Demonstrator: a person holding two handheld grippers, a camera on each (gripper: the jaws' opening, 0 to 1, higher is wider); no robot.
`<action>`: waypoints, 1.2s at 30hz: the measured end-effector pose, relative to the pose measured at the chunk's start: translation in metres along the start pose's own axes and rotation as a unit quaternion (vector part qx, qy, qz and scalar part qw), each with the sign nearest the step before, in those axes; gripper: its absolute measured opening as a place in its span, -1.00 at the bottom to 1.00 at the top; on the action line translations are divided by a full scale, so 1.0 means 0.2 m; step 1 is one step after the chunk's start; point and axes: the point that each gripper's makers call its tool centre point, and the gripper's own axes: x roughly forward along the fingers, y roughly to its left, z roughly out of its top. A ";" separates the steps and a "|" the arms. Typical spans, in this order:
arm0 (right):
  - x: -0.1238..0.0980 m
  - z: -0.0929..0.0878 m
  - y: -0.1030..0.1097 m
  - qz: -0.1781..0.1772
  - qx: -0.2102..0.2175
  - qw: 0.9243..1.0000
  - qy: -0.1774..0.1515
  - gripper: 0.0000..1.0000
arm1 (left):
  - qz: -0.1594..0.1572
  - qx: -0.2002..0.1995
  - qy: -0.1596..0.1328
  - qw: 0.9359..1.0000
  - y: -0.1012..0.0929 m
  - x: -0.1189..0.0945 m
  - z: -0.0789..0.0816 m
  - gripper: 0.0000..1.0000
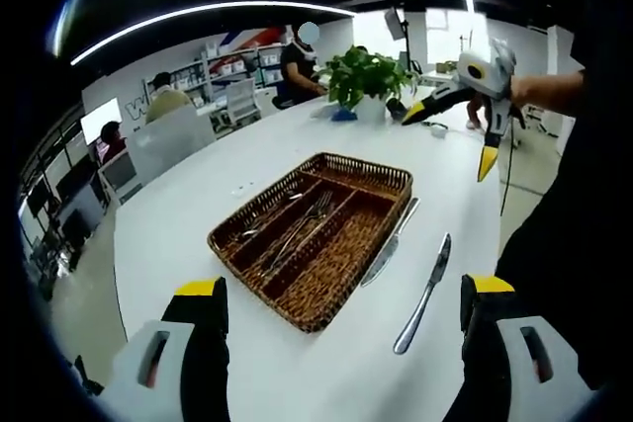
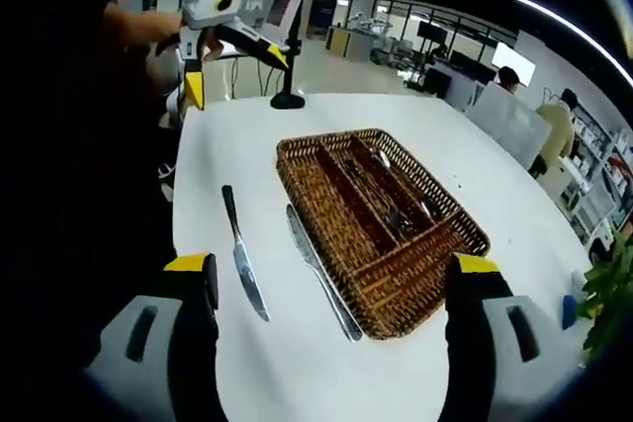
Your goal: Arrange the knives, forks, and spoons in their matching storage slots by inserting each utensil handle-first until every utensil is classified and aligned in the correct compartment
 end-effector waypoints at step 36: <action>0.45 -0.49 0.45 0.222 -0.144 0.950 0.167 -0.57 | -0.040 -0.001 0.033 0.999 -0.08 0.10 -0.04 0.99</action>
